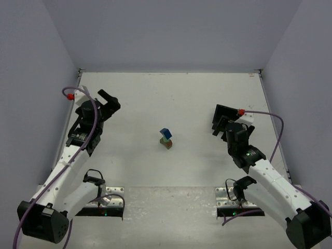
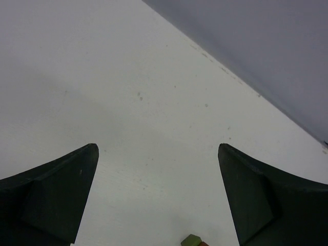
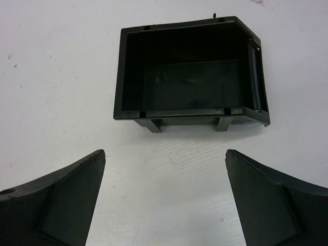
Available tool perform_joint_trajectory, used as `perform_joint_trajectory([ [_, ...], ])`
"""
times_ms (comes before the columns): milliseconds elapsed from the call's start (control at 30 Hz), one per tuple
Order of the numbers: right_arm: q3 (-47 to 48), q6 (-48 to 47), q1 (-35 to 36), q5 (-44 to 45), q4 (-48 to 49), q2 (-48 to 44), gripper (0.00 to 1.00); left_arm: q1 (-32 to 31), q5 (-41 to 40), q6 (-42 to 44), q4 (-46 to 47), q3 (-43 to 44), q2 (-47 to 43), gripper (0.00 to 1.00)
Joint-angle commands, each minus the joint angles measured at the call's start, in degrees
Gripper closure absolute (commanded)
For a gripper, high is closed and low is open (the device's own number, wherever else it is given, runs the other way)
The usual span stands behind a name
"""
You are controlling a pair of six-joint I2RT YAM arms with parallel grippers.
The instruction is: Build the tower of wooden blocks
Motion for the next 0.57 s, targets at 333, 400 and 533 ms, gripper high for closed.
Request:
perform_joint_trajectory([
  [333, 2.0, 2.6, -0.1, 2.8, -6.3, -5.5, 0.01, 0.0, -8.4, -3.7, -1.3, 0.1, -1.8, 0.00],
  [400, 1.8, 2.2, -0.1, 2.6, -6.1, -6.2, 0.01, 0.0, -9.1, -4.0, -1.6, 0.3, -1.4, 0.00],
  [533, 2.3, 3.9, -0.1, 3.9, -6.7, -6.4, 0.01, 0.0, -8.1, -4.0, -1.0, 0.2, -1.3, 0.00],
])
